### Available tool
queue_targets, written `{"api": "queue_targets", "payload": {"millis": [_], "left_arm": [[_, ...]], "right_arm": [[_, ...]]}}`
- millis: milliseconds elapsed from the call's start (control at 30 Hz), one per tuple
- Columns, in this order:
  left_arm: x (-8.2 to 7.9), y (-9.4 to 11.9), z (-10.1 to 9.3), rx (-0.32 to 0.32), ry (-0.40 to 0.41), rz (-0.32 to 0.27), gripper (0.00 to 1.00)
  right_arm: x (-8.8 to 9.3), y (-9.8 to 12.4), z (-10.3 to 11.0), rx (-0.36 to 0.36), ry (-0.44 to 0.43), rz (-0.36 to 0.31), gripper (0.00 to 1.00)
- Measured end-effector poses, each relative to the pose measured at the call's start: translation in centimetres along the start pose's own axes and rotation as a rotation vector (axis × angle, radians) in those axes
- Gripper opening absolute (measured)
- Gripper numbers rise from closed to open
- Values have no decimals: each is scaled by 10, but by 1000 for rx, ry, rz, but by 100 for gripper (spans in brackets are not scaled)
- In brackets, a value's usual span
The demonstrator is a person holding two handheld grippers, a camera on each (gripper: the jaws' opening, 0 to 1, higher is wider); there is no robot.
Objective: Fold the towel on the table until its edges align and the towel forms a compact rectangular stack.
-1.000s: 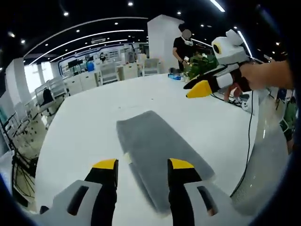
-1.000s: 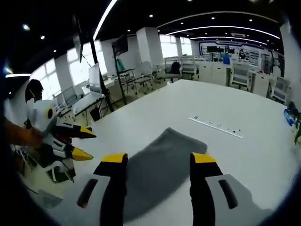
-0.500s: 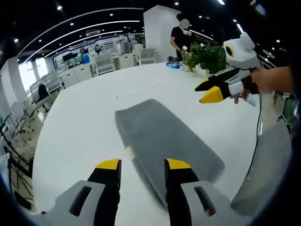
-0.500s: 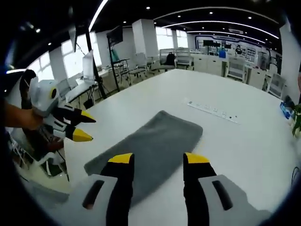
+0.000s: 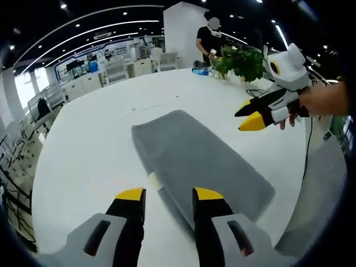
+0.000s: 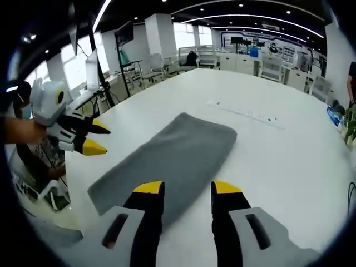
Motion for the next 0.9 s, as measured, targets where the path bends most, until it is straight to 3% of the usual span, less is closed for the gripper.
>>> {"api": "queue_targets", "payload": {"millis": [267,600,833,900], "left_arm": [[3,-15,6,23,12,10,32],[5,-26,13,14,50,20,32],[11,-39,17,5,58,53,31],[11,-42,18,7,64,58,30]], "right_arm": [[11,-8,3,29,-10,25,30],[13,-24,1,-12,-23,50,28],[18,-51,0,-41,-31,79,27],[16,-47,1,-40,-28,86,27]]}}
Point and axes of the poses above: the point that each gripper's makers call its tool centre point, and the gripper's own axes: y roughly backward along the fingers, z roughly to its left, x roughly out of its underside, the point moved 9 cm from there along y, roughly backward along the fingers, and after that the axes turned 12 degrees about x, right-handed, at the moved point
